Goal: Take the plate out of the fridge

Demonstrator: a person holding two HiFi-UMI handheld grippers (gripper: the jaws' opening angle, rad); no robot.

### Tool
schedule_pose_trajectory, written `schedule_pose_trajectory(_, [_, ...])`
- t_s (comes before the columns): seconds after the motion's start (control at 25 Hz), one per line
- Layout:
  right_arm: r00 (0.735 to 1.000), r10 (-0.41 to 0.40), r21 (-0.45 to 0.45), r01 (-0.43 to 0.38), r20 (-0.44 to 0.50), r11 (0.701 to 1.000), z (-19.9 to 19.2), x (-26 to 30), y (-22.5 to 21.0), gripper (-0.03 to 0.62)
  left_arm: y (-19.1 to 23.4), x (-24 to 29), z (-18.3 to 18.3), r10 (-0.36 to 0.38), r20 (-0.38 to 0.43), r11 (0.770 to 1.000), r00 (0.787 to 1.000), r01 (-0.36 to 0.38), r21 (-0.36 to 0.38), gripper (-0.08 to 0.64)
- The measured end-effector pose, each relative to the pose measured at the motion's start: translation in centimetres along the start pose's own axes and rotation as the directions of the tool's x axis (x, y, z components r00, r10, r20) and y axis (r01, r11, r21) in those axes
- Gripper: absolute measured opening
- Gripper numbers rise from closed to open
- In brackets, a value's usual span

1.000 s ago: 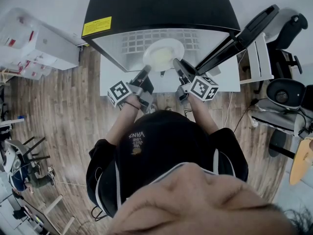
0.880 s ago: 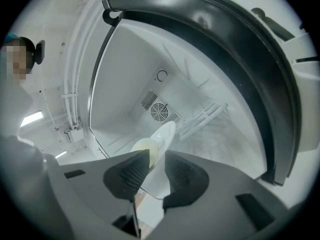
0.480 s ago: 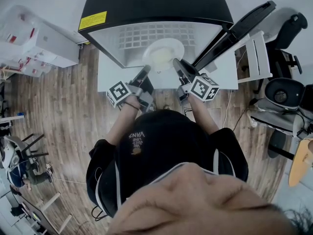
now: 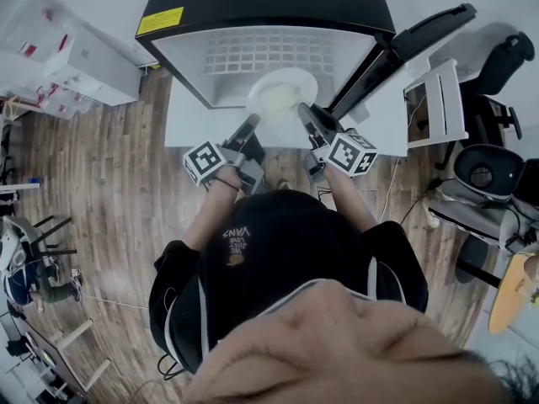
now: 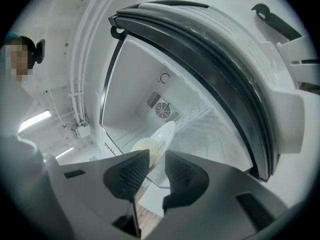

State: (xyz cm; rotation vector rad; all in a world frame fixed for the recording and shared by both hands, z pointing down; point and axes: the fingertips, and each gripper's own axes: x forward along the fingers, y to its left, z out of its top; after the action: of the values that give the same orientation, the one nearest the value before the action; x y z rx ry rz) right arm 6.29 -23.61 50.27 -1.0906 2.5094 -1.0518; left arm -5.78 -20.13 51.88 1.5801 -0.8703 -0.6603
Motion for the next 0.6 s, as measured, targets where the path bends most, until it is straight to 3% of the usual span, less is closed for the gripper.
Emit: schedule_pose_trajectory(0.6, [1.0, -0.001, -0.004, 0.001, -0.004, 1.0, -0.7, -0.7, 1.0, 0.104, -0.5, -1.1, -0.4, -0.012, -0.011, 1.0, 1.0, 0.012, 0.0, 0.026])
